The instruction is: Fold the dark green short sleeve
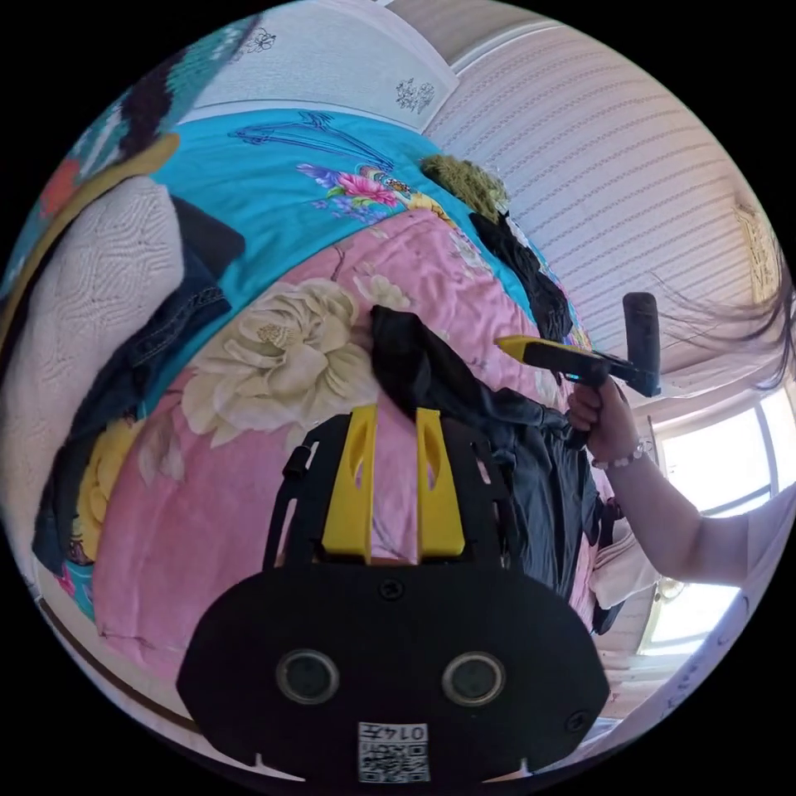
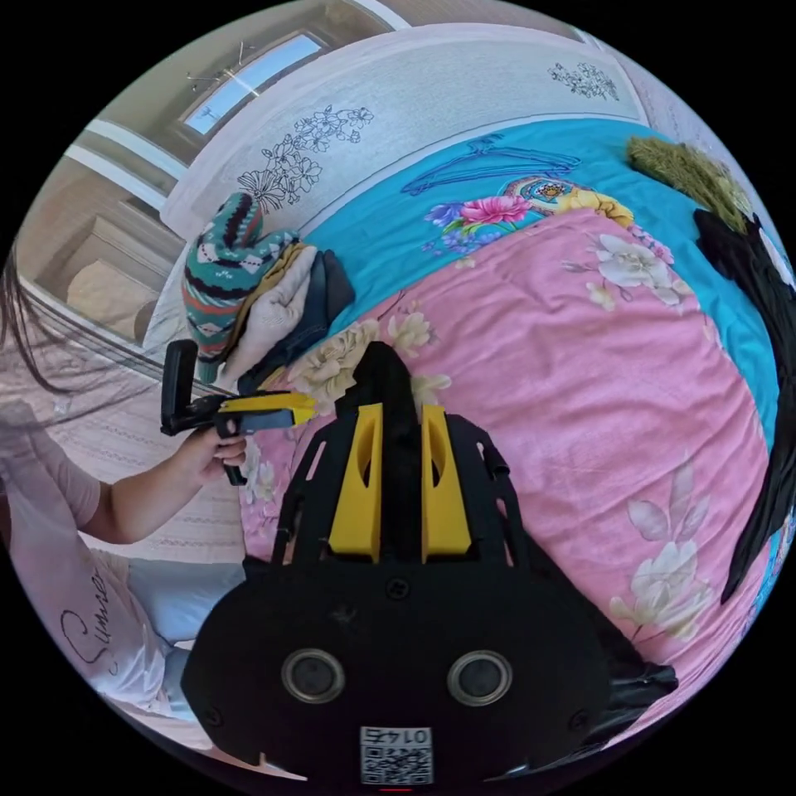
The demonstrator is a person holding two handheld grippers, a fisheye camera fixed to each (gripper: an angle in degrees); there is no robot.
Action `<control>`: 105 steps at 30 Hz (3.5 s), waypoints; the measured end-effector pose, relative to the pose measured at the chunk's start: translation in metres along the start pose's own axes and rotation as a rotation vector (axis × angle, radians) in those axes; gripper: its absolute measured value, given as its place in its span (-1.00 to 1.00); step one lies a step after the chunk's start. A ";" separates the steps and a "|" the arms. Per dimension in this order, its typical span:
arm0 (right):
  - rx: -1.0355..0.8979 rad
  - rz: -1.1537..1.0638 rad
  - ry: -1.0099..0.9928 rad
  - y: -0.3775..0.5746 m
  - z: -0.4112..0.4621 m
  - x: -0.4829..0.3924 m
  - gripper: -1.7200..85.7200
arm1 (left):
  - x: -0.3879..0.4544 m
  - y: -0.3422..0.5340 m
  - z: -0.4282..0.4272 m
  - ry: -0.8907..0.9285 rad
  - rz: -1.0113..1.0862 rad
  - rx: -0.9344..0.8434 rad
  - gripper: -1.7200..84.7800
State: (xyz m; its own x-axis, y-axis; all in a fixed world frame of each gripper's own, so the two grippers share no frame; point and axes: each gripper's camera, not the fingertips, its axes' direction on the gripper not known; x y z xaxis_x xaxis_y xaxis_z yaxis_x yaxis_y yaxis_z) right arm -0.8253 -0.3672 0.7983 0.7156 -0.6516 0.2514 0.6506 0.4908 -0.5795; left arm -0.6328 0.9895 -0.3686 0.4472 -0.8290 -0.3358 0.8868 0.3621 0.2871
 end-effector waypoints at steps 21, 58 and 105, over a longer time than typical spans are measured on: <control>-0.208 -0.055 0.171 -0.059 0.072 -0.006 -0.93 | 0.014 -0.010 0.054 -0.099 -0.067 -0.061 -0.98; 0.130 0.609 0.449 0.578 -0.226 0.153 -0.93 | 0.565 -0.031 0.412 -0.167 0.665 -0.419 -0.87; 0.812 0.720 0.173 1.114 -0.231 -0.078 -0.96 | 0.820 0.192 0.392 0.023 1.169 -0.323 -0.98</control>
State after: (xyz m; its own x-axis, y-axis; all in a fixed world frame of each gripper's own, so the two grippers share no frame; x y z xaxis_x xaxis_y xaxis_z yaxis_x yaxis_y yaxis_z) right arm -0.2150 0.0971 -0.0460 0.9909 -0.1006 -0.0898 0.1134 0.9819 0.1514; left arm -0.1416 0.2117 -0.2376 0.9963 0.0753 -0.0405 -0.0662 0.9793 0.1915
